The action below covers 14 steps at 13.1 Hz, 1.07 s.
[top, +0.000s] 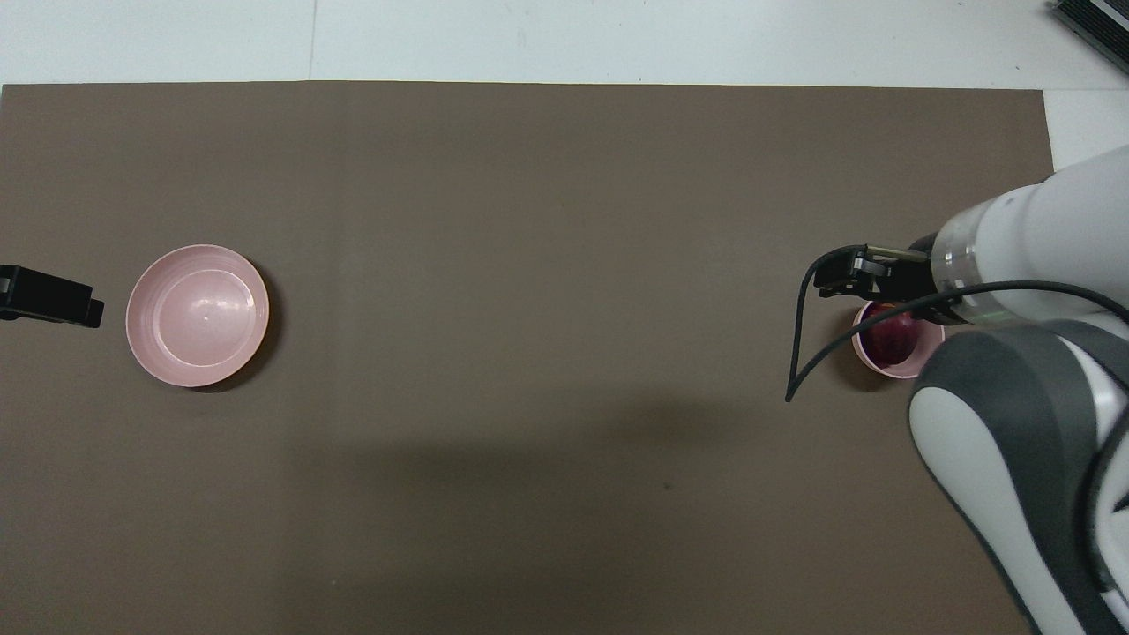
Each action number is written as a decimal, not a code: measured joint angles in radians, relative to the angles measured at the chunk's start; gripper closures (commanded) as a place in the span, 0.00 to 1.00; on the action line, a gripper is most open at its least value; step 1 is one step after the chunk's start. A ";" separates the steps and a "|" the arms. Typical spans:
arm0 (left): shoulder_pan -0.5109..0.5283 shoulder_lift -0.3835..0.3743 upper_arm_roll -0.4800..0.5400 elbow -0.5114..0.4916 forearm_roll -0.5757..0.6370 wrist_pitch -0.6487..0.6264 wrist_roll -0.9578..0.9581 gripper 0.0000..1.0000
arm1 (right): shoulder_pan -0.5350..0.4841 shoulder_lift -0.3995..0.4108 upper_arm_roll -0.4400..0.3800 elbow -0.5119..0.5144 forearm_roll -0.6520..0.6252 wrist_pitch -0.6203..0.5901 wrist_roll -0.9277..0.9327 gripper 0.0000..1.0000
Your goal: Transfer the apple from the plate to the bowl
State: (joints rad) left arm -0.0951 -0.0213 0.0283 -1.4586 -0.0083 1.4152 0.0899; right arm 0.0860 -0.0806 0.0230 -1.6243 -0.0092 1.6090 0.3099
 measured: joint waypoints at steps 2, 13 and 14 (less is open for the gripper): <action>0.000 0.000 0.000 0.000 0.000 0.000 0.000 0.00 | -0.023 -0.004 -0.005 0.089 -0.001 -0.103 -0.068 0.00; -0.003 0.000 -0.009 0.000 -0.006 0.000 -0.001 0.00 | -0.070 -0.019 -0.007 0.048 -0.009 -0.136 -0.161 0.00; -0.003 0.000 -0.011 0.000 -0.006 0.000 -0.002 0.00 | -0.070 -0.021 -0.007 0.041 -0.009 -0.132 -0.161 0.00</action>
State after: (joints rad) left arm -0.0980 -0.0213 0.0171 -1.4586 -0.0141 1.4153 0.0881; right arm 0.0159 -0.1016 0.0157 -1.5834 -0.0179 1.4771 0.1492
